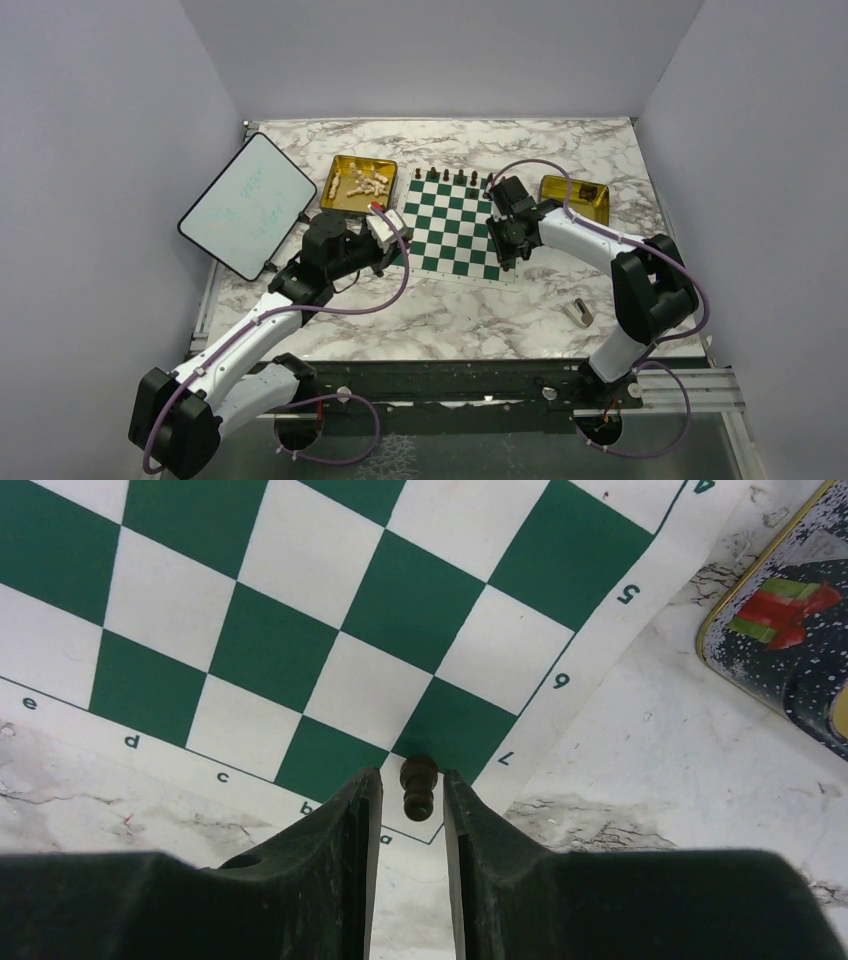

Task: Set up the chess pieces on the board
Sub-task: Place the chess piece on the chessboard, then pick up the chess piece from the chessboard.

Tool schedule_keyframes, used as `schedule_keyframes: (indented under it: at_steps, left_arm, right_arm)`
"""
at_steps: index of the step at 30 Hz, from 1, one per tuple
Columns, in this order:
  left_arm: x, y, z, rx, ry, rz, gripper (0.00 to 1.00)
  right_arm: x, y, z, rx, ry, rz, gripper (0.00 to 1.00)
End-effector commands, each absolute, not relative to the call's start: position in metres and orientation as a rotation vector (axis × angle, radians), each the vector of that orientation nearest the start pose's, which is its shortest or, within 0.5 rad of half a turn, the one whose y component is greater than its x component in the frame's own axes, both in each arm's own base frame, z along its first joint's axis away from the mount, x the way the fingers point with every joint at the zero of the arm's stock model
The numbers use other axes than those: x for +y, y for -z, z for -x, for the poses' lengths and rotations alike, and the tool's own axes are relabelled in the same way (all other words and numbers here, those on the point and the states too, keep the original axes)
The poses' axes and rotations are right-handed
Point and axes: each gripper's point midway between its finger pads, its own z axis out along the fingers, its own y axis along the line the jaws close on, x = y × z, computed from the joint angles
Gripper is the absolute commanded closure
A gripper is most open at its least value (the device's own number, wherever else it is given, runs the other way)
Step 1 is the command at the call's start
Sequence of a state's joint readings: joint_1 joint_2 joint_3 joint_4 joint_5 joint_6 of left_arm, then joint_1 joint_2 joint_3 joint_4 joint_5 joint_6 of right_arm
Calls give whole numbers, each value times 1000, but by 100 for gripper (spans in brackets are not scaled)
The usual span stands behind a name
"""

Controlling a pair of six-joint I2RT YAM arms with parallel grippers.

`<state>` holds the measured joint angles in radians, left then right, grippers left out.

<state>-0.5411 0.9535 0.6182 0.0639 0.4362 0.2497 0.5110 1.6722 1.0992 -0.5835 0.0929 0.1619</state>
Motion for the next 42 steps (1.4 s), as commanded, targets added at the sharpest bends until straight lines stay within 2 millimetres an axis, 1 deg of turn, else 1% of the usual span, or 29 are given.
schedule_keyframes:
  at_steps: [1,5,9,16,20,26,35,42]
  left_arm:
    - [-229,-206,-251,1550,596,-998,90]
    - [-229,-206,-251,1547,593,-1002,90]
    - [-229,-206,-251,1549,594,-1003,90]
    - [-230,-205,-251,1551,597,-1005,90]
    - [-230,-205,-250,1550,597,-1006,90]
    - [-231,-205,-250,1552,599,-1006,90]
    - [-231,-205,-249,1549,596,-1010,90]
    - [-231,-204,-249,1553,596,-1013,90]
  right_arm:
    - [165,-52,-322,2610,-63,394,67]
    - [162,-47,-319,2625,-44,387,66]
    - [162,-47,-315,2634,-56,386,65]
    - [155,-47,-307,2657,-26,376,64]
    - [154,-42,-302,2673,-30,384,67]
    - [154,-44,-301,2678,-39,380,73]
    - [155,-50,-299,2673,-50,373,73]
    - [155,-48,-297,2681,-62,366,73]
